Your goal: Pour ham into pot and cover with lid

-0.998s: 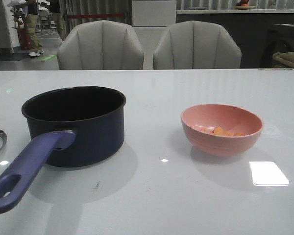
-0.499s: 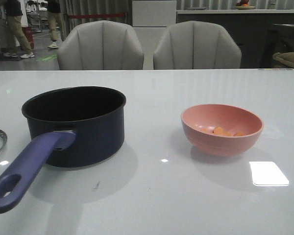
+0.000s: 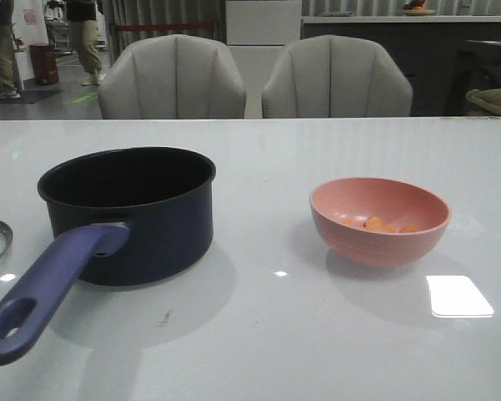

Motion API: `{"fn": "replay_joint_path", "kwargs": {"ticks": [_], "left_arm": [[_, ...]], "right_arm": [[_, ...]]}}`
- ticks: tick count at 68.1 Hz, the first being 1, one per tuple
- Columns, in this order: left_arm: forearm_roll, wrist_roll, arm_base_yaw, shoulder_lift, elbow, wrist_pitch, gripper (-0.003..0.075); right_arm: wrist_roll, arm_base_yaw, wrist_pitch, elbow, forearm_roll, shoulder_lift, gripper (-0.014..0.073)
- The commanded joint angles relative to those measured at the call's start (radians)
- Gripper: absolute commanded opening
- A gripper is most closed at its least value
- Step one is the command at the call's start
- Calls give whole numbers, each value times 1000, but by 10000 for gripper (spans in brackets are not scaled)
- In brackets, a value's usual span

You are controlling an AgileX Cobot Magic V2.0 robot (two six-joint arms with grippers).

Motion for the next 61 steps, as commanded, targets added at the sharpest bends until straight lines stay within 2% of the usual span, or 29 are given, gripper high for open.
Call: {"fn": "replay_joint_path", "kwargs": {"ticks": [1, 10, 16, 33, 41, 55, 61], "left_arm": [[0, -2, -7, 9, -14, -104, 617], [0, -2, -7, 9, -12, -111, 617], [0, -2, -7, 9, -12, -111, 617], [0, -2, -7, 9, -12, -113, 617], [0, -2, -7, 9, -12, -113, 617], [0, -2, -7, 9, -12, -118, 617], [0, -2, -7, 9, -12, -116, 617]], "right_arm": [[-9, -5, -63, -73, 1, -10, 137], [-5, -5, 193, -259, 1, 88, 137], [-5, -5, 301, -360, 1, 185, 137], [-1, -5, 302, -382, 8, 310, 137], [0, -5, 301, -385, 59, 380, 156], [0, -5, 306, -446, 126, 636, 421], [0, -5, 314, -507, 166, 761, 451]]}}
